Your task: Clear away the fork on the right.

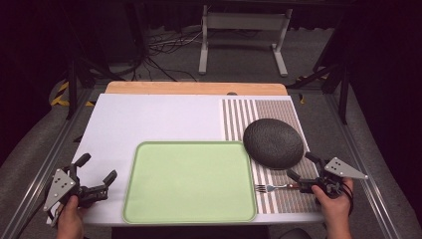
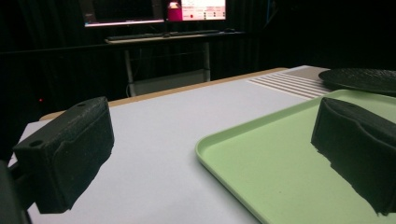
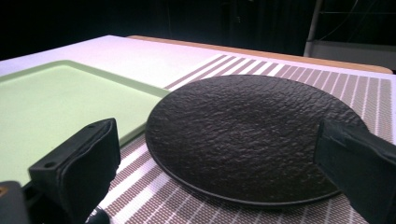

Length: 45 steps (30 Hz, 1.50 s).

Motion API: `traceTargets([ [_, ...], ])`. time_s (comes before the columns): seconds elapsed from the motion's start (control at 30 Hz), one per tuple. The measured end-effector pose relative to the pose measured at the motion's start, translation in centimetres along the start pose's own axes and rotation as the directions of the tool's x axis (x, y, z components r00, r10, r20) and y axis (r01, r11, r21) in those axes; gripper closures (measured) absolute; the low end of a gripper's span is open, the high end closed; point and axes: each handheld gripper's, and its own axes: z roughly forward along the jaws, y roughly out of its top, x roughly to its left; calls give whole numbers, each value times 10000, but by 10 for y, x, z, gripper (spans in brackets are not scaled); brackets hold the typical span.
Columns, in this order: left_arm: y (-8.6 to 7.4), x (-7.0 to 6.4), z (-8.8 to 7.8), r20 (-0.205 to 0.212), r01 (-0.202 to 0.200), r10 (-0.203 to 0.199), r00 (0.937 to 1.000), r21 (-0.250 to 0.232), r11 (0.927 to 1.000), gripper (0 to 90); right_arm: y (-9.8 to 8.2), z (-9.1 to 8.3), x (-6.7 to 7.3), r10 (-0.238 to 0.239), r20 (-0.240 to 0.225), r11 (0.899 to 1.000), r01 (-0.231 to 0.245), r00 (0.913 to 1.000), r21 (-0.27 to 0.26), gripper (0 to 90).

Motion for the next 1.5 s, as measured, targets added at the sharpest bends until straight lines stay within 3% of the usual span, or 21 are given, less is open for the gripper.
traceTargets([
  [0.77, 0, 0, 0, 33, -32, 32, 10000, -9, 10000, 0, 3, 0, 3, -114, -37, 9999, 114, 9999, -23, 11],
  [0.9, 0, 0, 0, 24, -35, 35, 10000, 0, 10000, 0, 9, 1, 4, 63, -172, 9998, -66, 9998, -165, 10],
  [1.5, 0, 0, 0, 7, -36, 36, 10000, 14, 10000, 0, 49, 22, 4, -450, -682, 9941, 514, 9967, 952, 11],
])
